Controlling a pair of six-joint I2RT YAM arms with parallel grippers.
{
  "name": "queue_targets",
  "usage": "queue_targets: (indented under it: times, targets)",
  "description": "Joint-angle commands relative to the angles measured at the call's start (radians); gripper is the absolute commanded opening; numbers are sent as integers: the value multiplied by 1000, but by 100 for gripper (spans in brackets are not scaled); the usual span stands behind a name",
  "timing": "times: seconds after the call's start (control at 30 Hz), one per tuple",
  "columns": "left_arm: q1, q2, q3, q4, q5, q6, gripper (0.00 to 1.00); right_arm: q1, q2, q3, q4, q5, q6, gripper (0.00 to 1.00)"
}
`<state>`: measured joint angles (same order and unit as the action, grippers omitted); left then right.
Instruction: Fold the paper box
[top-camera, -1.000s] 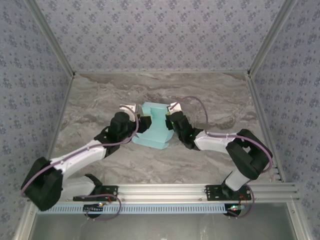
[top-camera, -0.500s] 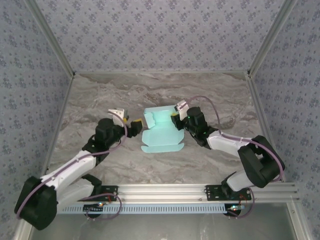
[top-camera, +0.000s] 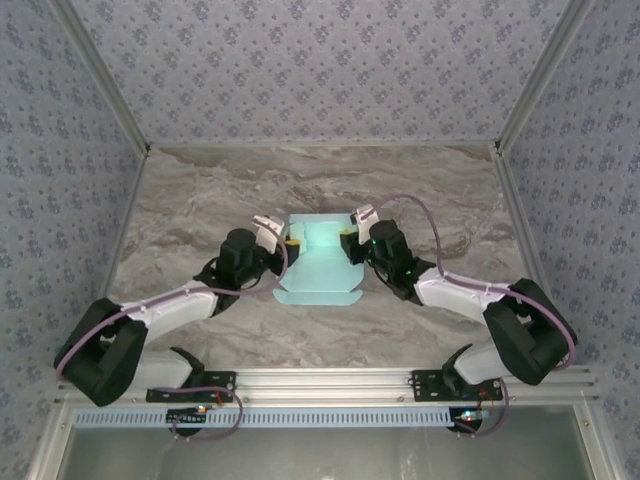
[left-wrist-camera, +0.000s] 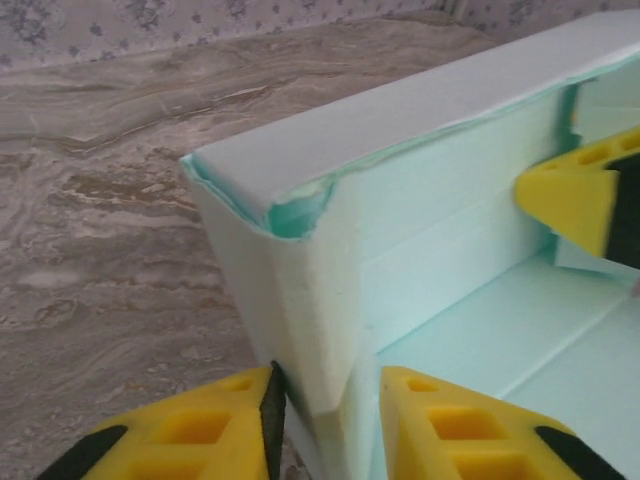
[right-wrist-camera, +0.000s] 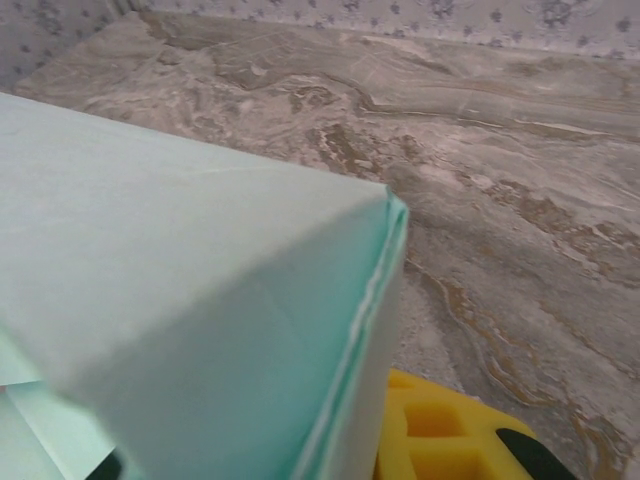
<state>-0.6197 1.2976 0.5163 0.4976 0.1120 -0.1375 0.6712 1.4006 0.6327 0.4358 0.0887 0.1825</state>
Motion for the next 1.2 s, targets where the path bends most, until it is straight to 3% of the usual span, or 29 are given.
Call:
queue_targets:
  times: [0.0,0.1,0.4,0.47,0.53,0.63,0.77,0.93,1.07,1.17]
  targets:
    - [-32,39,64,26,-50,25,18,52,-27,0,2,94,62,20]
    - [-35,67,77,28,-79,24,12,81,-38,-8,12,167,107,20]
    - [-36,74,58,74,-83,27,42,124,-73,-13,2,208,107,19]
    - [-34,81,69,58,-91,24,43,132,-78,-14,-2,215,105,20]
    - [-35,92,82,46,-103,17,40,144,-82,-9,-10,229,109,20]
    - [-34,104,99,35,-116,5,26,168,-81,-3,-32,275,133,19]
    - [-35,107,119,33,-121,-5,0,251,-66,20,-107,489,208,20]
    - [-35,116,120,37,-119,-8,0,337,-19,29,-150,661,349,21]
    - [-36,107,88,69,-139,-9,0,375,17,58,-181,723,390,22]
    - [-36,89,67,108,-105,-32,0,381,43,88,-274,764,537,22]
